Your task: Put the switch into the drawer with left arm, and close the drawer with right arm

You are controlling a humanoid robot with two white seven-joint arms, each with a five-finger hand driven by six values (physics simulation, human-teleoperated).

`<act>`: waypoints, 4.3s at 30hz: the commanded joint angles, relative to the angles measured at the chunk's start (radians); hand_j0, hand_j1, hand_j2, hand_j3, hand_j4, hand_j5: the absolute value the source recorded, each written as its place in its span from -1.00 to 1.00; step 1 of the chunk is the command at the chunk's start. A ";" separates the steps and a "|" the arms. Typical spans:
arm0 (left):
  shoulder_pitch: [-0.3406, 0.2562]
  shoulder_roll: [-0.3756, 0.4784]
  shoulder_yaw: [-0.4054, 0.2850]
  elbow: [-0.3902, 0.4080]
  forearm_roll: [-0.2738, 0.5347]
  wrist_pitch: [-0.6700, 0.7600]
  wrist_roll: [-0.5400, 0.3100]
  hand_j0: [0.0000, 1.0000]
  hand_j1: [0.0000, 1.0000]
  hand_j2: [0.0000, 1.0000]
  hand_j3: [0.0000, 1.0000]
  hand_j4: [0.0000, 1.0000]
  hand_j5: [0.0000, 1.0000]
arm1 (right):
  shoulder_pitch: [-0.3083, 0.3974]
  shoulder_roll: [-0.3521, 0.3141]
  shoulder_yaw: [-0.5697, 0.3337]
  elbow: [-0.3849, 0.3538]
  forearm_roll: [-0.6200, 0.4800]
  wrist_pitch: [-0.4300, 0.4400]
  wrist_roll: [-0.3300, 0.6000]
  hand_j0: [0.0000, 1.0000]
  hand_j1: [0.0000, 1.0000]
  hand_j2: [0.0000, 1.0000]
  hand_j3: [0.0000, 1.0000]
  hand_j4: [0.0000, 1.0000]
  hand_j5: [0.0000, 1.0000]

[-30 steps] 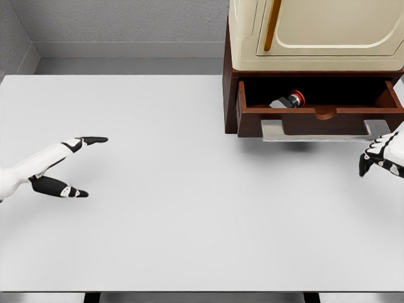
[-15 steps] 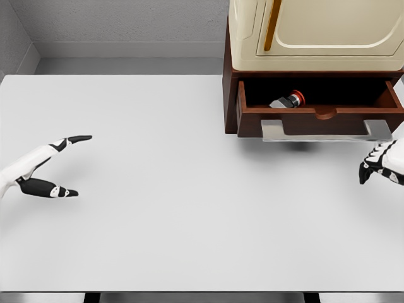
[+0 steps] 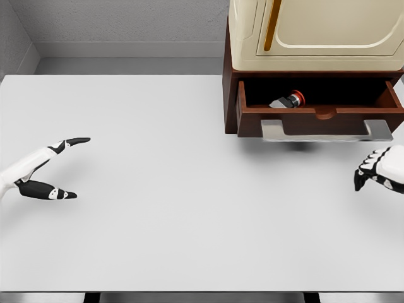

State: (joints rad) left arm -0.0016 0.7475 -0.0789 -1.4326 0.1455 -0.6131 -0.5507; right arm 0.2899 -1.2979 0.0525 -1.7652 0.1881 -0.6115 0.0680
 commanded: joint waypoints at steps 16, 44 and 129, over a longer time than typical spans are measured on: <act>0.000 0.001 0.004 0.000 0.009 0.002 0.002 1.00 1.00 1.00 1.00 1.00 1.00 | -0.057 0.175 0.003 -0.002 0.027 0.001 0.016 -0.36 -0.36 -0.36 -0.36 -0.36 -0.36; 0.011 0.003 0.005 0.004 0.009 0.002 0.000 1.00 1.00 1.00 1.00 1.00 1.00 | -0.230 0.235 0.087 0.007 0.027 0.001 0.016 -0.36 -0.36 -0.36 -0.36 -0.36 -0.36; 0.026 0.003 0.013 0.020 0.011 0.002 0.002 1.00 1.00 1.00 1.00 1.00 1.00 | -0.468 0.316 0.314 0.104 0.021 0.001 0.065 -0.61 -0.61 -0.61 -0.61 -0.61 -0.61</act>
State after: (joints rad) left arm 0.0245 0.7487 -0.0673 -1.4137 0.1483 -0.6129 -0.5496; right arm -0.1825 -0.9837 0.3589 -1.6728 0.2151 -0.6117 0.1332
